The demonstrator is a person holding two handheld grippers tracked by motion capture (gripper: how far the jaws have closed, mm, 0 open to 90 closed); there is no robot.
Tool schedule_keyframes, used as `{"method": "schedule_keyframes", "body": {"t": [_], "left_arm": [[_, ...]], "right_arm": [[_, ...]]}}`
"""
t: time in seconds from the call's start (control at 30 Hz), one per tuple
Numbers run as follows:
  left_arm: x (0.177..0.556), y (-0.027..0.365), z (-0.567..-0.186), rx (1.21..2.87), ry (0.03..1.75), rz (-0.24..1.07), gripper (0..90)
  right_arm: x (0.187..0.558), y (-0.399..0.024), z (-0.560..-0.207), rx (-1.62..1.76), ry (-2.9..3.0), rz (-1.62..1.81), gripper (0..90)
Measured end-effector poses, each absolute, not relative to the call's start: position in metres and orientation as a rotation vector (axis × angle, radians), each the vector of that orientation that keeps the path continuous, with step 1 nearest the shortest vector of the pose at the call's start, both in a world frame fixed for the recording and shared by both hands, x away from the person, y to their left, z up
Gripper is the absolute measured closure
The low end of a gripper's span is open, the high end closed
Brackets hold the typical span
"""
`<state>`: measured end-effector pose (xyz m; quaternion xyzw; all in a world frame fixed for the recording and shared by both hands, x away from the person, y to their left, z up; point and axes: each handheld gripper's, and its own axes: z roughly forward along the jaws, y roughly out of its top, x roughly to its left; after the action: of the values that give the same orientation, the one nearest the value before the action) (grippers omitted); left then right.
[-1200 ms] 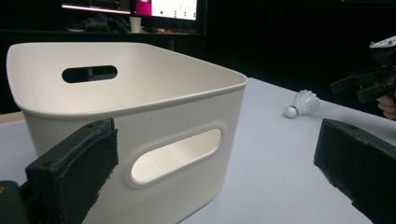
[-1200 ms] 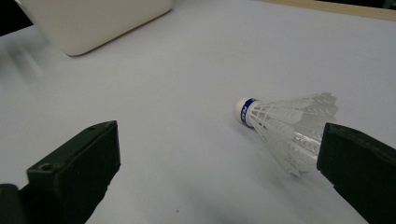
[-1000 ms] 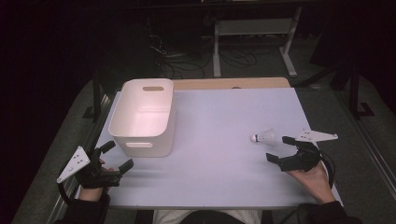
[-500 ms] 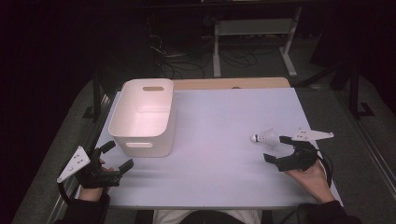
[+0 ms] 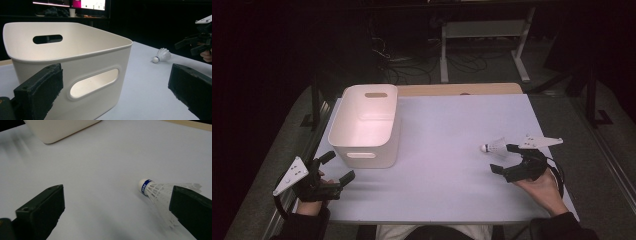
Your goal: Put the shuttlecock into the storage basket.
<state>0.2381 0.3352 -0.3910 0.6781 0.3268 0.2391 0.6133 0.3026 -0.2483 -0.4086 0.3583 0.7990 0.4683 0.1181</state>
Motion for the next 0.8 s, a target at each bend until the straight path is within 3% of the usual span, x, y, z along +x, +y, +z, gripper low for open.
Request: {"method": "schedule_keyframes", "body": {"t": [0.57,0.8], "left_arm": [[0.238,0.335,-0.391,1.563,0.753,0.552,0.0],[0.238,0.335,-0.391,1.562,0.751,0.552,0.0]], "right_arm": [[0.315,-0.242,-0.412,1.043,2.420,1.341,6.6],[0.318,-0.242,-0.415,1.037,2.476,1.317,17.9]]}}
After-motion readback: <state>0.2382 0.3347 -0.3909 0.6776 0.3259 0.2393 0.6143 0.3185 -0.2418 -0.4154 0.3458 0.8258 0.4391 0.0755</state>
